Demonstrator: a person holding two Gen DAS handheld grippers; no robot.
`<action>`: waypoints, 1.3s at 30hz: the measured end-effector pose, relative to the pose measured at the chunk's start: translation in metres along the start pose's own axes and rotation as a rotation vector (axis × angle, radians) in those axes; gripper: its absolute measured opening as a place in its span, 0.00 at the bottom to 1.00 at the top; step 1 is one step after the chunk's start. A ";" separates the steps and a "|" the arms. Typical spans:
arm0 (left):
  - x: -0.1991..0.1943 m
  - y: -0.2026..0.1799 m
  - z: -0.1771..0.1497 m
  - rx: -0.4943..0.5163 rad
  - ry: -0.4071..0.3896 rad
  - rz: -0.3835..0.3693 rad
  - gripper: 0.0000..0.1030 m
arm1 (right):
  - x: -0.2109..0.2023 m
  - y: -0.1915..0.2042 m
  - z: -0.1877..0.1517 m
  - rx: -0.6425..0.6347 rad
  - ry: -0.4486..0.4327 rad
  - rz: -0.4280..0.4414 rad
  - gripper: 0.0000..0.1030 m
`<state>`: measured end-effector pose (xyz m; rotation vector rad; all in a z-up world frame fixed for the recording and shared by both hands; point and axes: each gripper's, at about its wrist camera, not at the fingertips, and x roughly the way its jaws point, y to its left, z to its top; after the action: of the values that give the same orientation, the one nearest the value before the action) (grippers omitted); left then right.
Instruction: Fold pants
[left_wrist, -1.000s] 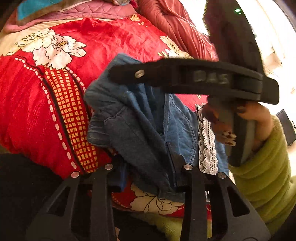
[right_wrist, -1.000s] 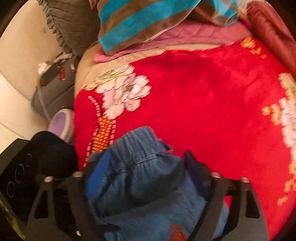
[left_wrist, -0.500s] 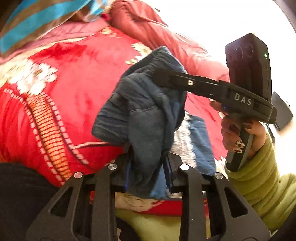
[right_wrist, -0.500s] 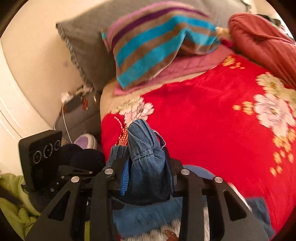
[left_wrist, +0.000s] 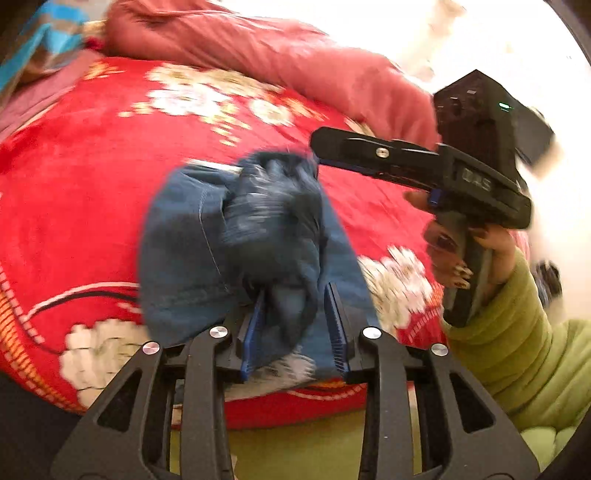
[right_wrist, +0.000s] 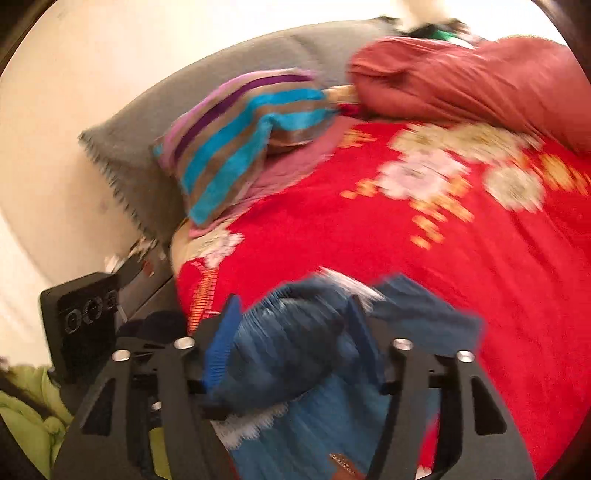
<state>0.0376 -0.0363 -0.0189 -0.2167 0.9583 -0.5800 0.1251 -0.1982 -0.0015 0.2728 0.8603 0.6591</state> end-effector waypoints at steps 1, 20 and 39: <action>0.005 -0.007 -0.003 0.026 0.020 -0.013 0.24 | -0.005 -0.008 -0.008 0.033 -0.001 -0.023 0.71; 0.026 -0.033 -0.015 0.113 0.098 -0.008 0.33 | 0.000 0.014 -0.027 0.053 0.035 -0.035 0.33; -0.020 -0.014 -0.009 0.012 -0.027 -0.002 0.58 | -0.031 0.003 -0.041 0.019 0.018 -0.205 0.69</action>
<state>0.0162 -0.0359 -0.0040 -0.2141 0.9286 -0.5830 0.0778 -0.2175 -0.0070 0.1926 0.8983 0.4635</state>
